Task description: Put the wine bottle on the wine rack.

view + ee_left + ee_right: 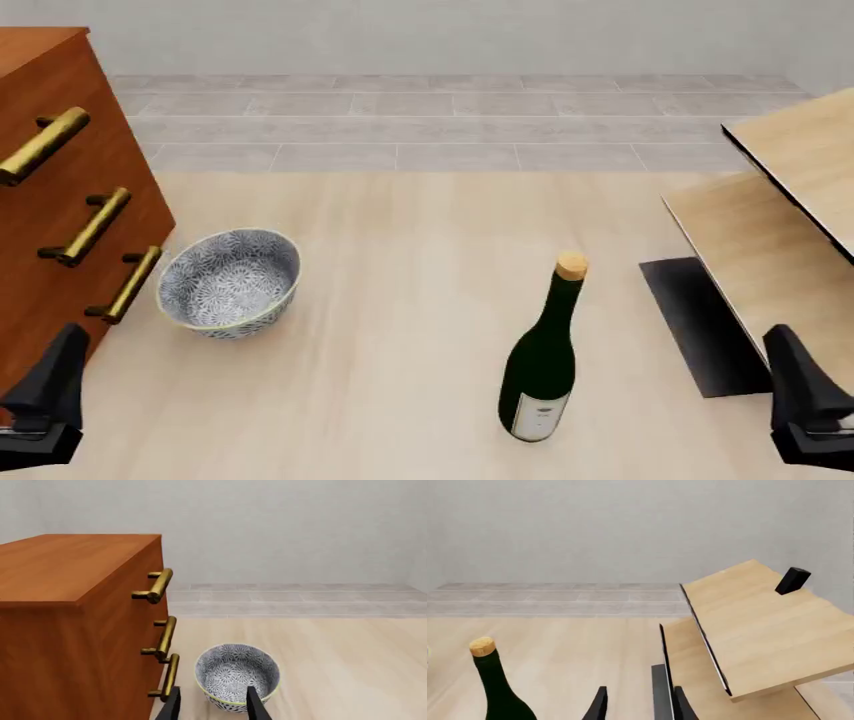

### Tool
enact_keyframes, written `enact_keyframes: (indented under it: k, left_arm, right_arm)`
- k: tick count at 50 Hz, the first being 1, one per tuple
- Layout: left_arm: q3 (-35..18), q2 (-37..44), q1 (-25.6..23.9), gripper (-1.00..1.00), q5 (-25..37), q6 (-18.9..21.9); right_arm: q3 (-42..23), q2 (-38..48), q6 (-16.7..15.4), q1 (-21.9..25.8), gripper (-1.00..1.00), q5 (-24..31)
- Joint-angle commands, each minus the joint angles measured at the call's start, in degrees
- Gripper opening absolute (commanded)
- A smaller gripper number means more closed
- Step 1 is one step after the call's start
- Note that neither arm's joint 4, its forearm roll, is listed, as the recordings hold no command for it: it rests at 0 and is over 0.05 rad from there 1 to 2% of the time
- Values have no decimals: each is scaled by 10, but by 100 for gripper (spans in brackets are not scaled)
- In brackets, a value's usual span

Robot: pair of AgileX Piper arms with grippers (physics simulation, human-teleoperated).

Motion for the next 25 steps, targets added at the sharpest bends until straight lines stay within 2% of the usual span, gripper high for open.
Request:
enact_keyframes:
  k: [1, 17, 24, 25]
  left_arm:
    - [-5, 1, -2, 100, 2, 18]
    - [-12, 0, -16, 100, 12, 36]
    - [-15, 2, -20, 100, 14, 34]
    - [-17, 2, -22, 100, 13, 35]
  right_arm:
    - [-3, 4, -6, -3, 100, -1]
    - [-5, 0, -12, 7, 100, 5]
    - [-27, -1, -19, 25, 100, 22]
    - [-45, -1, -26, 45, 100, 36]
